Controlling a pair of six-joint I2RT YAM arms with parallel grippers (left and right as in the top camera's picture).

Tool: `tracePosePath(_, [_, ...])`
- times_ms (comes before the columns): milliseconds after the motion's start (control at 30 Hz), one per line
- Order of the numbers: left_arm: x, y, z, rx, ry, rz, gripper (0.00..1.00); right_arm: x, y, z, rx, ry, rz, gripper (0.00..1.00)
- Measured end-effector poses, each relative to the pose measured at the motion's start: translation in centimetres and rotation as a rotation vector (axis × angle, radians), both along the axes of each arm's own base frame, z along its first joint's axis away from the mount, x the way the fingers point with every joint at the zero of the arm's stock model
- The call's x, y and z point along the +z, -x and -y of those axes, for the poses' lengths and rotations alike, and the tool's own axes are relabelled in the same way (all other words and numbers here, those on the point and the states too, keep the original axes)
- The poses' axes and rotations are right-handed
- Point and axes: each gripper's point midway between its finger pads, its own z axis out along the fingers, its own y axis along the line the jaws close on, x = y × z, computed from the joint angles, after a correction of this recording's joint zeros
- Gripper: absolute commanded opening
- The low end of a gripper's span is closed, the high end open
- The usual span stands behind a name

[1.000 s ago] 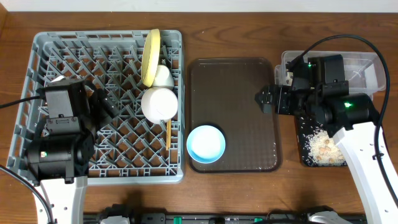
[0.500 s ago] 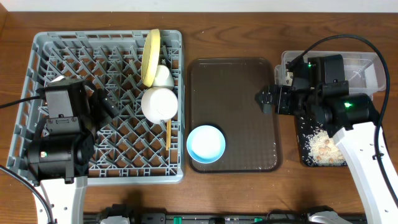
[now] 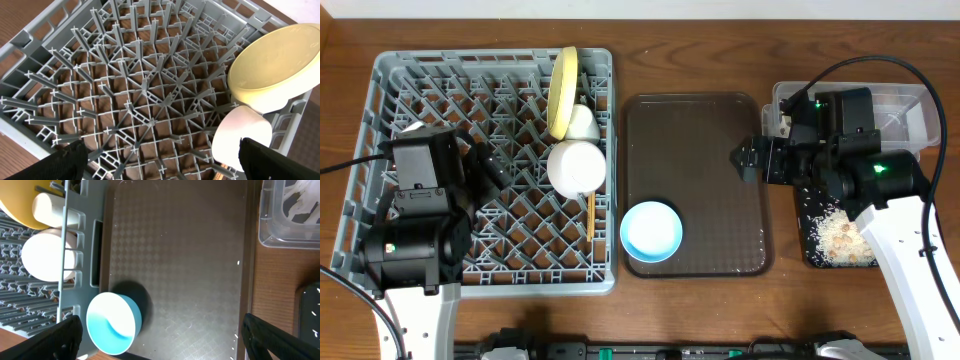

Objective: Sort waste into correct bins and load items into the dishwasher rack
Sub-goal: 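Swing the left gripper out of the rack toward the blue bowl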

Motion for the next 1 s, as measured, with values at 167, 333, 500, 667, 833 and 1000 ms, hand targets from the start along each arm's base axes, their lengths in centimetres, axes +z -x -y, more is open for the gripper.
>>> tracePosePath(167, [0.4,-0.5,0.0,0.000,-0.002,0.026,0.97,0.0,0.0,0.0,0.000,0.000,-0.001,0.99])
tracePosePath(333, [1.9,-2.2,0.0,-0.005,0.000,0.122,0.97,0.0,0.0,0.0,0.000,0.000,0.000,0.99])
tracePosePath(500, [-0.2,-0.7,2.7,-0.098,0.126,0.020,0.97,0.0,0.0,0.0,0.000,0.000,0.000,0.99])
tracePosePath(667, [-3.1,2.4,6.6,-0.201,0.326,-0.139,0.57,0.0,0.0,0.0,0.000,0.001,-0.001,0.99])
tracePosePath(833, [-5.8,4.4,9.8,-0.305,0.417,-0.262,0.42,0.0,0.0,0.0,0.000,0.000,-0.001,0.99])
tracePosePath(1000, [-7.9,5.7,13.5,-0.453,0.422,-0.337,0.43,0.0,0.0,0.0,0.000,0.000,-0.001,0.99])
